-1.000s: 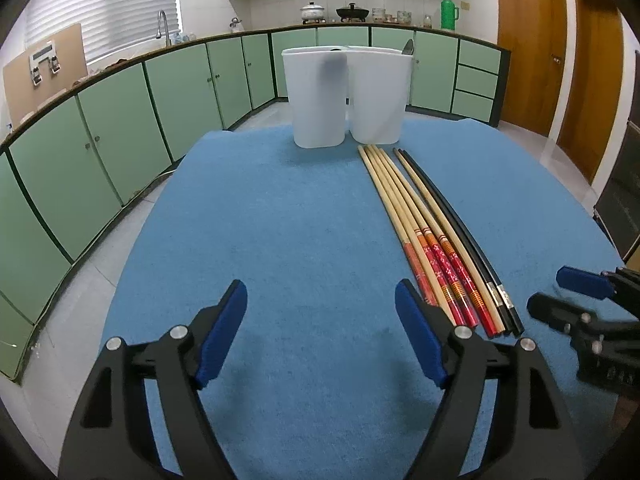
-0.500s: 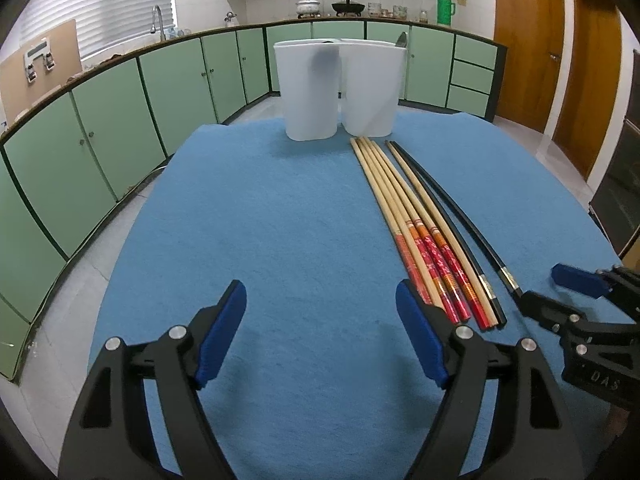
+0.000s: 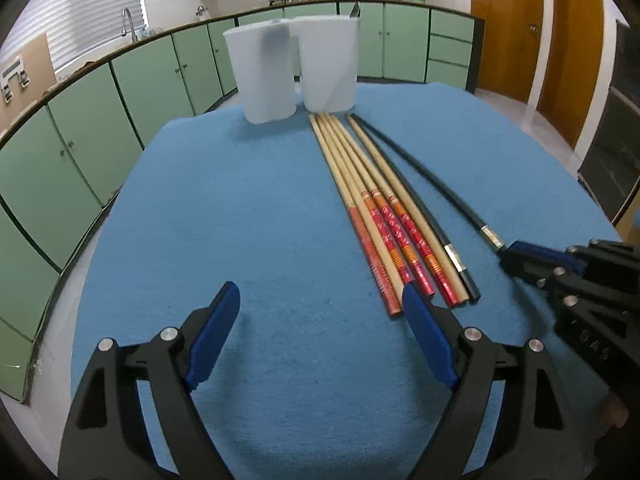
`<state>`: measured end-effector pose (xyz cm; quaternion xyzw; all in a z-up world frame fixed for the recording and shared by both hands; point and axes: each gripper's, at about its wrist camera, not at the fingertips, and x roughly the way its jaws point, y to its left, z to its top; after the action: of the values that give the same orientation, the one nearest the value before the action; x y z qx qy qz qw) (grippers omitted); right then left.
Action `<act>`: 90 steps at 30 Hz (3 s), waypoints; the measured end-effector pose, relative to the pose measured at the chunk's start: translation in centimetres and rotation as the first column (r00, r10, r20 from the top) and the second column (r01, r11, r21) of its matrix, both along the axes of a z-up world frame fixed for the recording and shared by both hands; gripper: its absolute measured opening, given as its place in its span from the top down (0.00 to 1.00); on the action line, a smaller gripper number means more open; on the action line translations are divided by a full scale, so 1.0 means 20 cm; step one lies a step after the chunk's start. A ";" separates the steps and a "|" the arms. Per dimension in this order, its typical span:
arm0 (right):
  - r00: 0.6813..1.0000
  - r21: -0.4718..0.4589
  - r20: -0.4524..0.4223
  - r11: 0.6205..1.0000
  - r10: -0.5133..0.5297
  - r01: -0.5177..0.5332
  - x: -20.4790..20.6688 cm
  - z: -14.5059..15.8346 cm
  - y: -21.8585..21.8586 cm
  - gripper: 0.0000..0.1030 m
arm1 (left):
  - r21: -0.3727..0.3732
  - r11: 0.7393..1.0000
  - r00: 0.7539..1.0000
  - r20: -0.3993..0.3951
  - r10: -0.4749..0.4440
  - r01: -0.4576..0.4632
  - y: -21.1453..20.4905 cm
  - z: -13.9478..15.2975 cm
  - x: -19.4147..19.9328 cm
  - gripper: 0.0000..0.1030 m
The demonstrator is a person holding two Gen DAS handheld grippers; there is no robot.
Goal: Organize utensils
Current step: 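Grasp a black chopstick with the right tool while the left tool grasps a red-banded chopstick, then lift both chopsticks and insert them upright into the white holder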
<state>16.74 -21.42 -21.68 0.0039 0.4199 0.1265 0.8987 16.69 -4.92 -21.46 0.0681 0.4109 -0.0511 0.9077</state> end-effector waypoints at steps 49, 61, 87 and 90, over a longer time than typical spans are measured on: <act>0.993 -0.024 0.104 0.999 0.047 -0.044 -0.05 0.20 -0.10 0.94 | -0.074 0.997 0.999 0.040 0.027 -0.024 0.06 0.18 -0.10 0.95; 0.951 -0.014 0.299 0.997 0.081 -0.081 -0.03 0.67 -0.15 0.94 | -0.106 0.994 0.952 0.307 0.015 0.019 0.11 0.78 -0.17 0.95; 0.872 0.064 0.459 0.972 0.171 -0.225 0.51 1.48 -0.07 0.94 | -0.159 0.977 0.834 0.550 -0.032 0.143 0.11 1.43 0.20 0.95; 0.852 0.077 0.506 0.976 0.139 -0.205 0.63 1.56 -0.05 0.94 | -0.157 0.978 0.813 0.581 -0.020 0.137 0.10 1.51 0.33 0.95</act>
<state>29.42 -22.33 9.61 -0.0089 0.1640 0.2297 0.9593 23.22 -2.89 8.64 0.0096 0.1068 -0.1051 0.9887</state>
